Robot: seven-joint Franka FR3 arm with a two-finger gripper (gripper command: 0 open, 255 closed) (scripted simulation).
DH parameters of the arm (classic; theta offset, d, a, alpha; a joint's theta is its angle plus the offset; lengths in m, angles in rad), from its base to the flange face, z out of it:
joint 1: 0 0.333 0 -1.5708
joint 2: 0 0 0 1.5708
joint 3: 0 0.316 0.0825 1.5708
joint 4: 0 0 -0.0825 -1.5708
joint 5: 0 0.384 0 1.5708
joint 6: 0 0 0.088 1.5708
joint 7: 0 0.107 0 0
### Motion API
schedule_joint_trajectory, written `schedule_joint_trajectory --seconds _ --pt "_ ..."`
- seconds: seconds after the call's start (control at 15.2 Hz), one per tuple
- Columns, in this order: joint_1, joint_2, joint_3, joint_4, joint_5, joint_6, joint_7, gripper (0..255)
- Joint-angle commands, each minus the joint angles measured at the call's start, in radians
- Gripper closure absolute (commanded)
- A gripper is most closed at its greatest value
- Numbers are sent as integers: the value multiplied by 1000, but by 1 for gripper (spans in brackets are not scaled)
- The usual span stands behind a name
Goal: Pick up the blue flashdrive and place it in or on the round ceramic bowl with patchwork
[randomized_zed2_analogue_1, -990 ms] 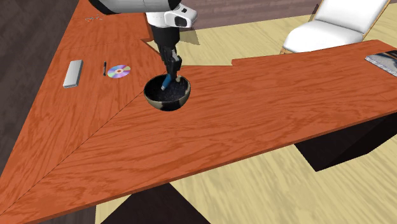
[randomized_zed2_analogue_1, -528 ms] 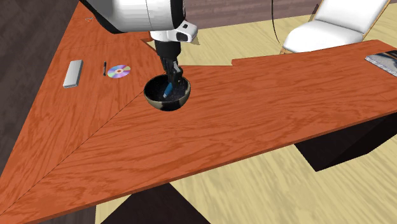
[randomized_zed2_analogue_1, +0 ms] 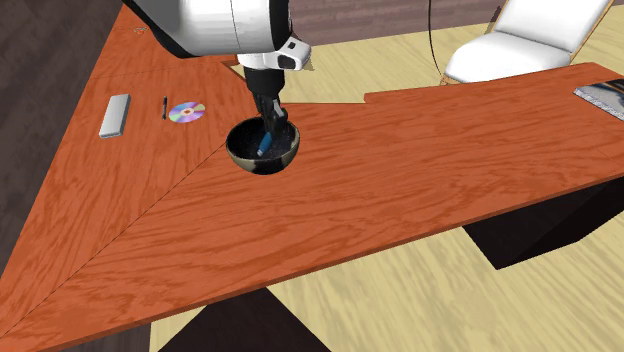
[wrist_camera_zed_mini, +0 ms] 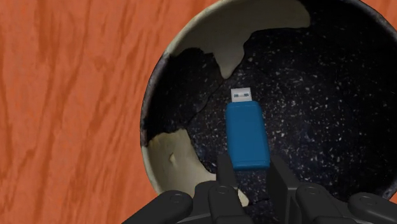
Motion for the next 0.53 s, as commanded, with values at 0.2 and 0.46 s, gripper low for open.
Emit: schedule_joint_trajectory --seconds 0.2,0.46 --pt "0 0 0 0 0 0 0 0" --pt "-10 -35 11 30 30 -57 -20 0"
